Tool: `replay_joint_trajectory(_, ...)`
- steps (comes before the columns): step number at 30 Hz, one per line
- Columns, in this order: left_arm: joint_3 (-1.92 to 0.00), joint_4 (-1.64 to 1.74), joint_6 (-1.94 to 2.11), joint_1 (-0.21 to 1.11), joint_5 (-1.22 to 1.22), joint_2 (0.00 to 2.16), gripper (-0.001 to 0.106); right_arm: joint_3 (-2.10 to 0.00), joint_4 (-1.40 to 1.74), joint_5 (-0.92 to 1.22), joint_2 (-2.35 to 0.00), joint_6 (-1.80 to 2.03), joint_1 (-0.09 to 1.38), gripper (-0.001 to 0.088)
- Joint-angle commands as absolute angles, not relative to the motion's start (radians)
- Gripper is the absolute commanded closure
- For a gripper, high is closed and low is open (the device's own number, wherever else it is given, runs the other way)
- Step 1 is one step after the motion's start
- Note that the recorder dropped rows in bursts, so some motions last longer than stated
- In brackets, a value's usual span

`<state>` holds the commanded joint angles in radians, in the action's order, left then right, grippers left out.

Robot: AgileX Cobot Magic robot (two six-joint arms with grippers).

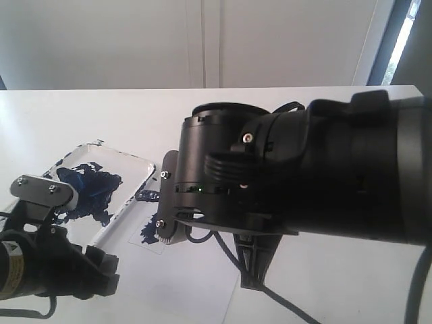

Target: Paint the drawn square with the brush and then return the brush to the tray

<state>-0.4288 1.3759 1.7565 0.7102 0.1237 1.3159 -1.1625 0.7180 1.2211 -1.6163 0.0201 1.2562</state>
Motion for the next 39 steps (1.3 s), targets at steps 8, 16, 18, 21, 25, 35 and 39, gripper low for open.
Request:
replay_joint_trajectory(8,-0.449,1.388,1.746,0.710,0.129,1.395,0.041,-1.162,0.718,1.221,-1.616,0.006,1.255,0.0868)
replay_joint_trajectory(16,-0.468,1.391,1.746,0.710,0.067,1.468,0.041,-1.162,0.715,1.221,-1.616,-0.014,1.255,0.0868)
replay_joint_trajectory(18,-0.487,1.391,1.746,0.710,0.074,1.487,0.041,-1.162,0.709,1.221,-1.616,-0.023,1.255,0.0868)
replay_joint_trajectory(21,-0.509,1.391,1.746,0.710,0.083,1.509,0.041,-1.162,0.705,1.221,-1.616,-0.023,1.255,0.0868)
replay_joint_trajectory(25,-0.516,1.391,1.746,0.710,0.060,1.543,0.041,-1.162,0.703,1.221,-1.616,-0.023,1.255,0.0868)
replay_joint_trajectory(35,-0.516,1.391,1.751,0.710,-0.056,1.577,0.041,-1.162,0.683,1.221,-1.616,-0.023,1.255,0.0868)
replay_joint_trajectory(39,-0.516,1.391,1.749,0.710,-0.056,1.577,0.041,-1.144,0.677,1.221,-1.616,-0.029,1.255,0.0868)
